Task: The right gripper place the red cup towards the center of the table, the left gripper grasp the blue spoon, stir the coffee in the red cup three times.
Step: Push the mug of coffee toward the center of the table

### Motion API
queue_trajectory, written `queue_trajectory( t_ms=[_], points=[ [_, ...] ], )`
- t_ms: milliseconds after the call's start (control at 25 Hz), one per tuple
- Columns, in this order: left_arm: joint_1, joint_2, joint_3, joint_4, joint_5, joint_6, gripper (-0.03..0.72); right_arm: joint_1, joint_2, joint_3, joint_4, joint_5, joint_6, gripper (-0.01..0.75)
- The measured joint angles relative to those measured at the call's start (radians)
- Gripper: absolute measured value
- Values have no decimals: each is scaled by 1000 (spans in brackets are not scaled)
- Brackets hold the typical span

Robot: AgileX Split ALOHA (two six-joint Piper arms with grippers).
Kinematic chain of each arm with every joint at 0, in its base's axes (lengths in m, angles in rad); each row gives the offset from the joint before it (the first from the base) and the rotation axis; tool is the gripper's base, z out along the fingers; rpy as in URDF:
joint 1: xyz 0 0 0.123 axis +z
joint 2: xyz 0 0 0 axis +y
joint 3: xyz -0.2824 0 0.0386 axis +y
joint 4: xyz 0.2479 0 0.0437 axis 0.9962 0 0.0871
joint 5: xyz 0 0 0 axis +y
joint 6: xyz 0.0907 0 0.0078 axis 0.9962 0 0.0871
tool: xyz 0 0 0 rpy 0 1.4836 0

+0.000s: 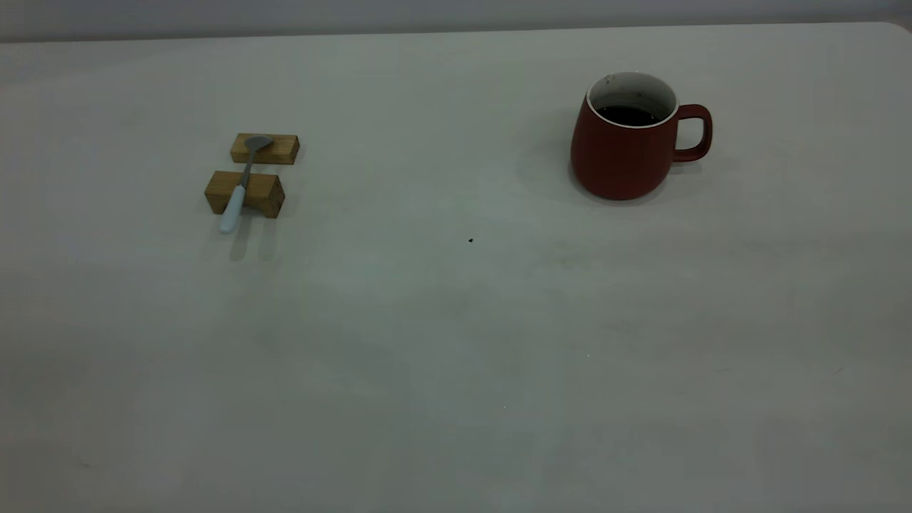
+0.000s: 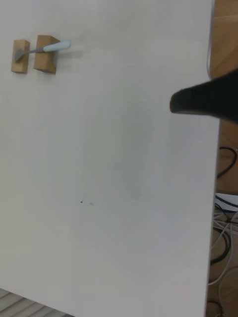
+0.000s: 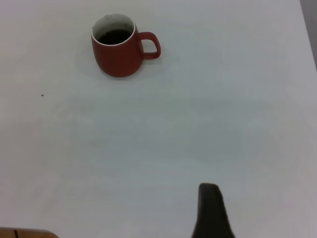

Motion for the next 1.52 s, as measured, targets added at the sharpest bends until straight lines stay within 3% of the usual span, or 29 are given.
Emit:
queue_trajectory(
  t_ms=[360, 560, 680, 800, 920, 1080, 1520],
  points=[
    [0, 0, 0, 0, 0, 0, 572, 0, 12, 0, 30, 0, 0, 573],
    [0, 0, 0, 0, 0, 0, 572, 0, 230, -13, 52, -31, -65, 587],
    [0, 0, 0, 0, 0, 0, 572, 0, 434, -22, 56, -159, -136, 620],
    [0, 0, 0, 0, 0, 0, 572, 0, 655, -23, 105, -359, -225, 630],
    [0, 0, 0, 0, 0, 0, 572, 0, 889, -56, 174, -513, -349, 624],
    [0, 0, 0, 0, 0, 0, 572, 0, 1205, -173, 258, -628, -550, 601],
    [0, 0, 0, 0, 0, 0, 572, 30, 1914, -599, 477, -689, -1294, 575]
  ],
)
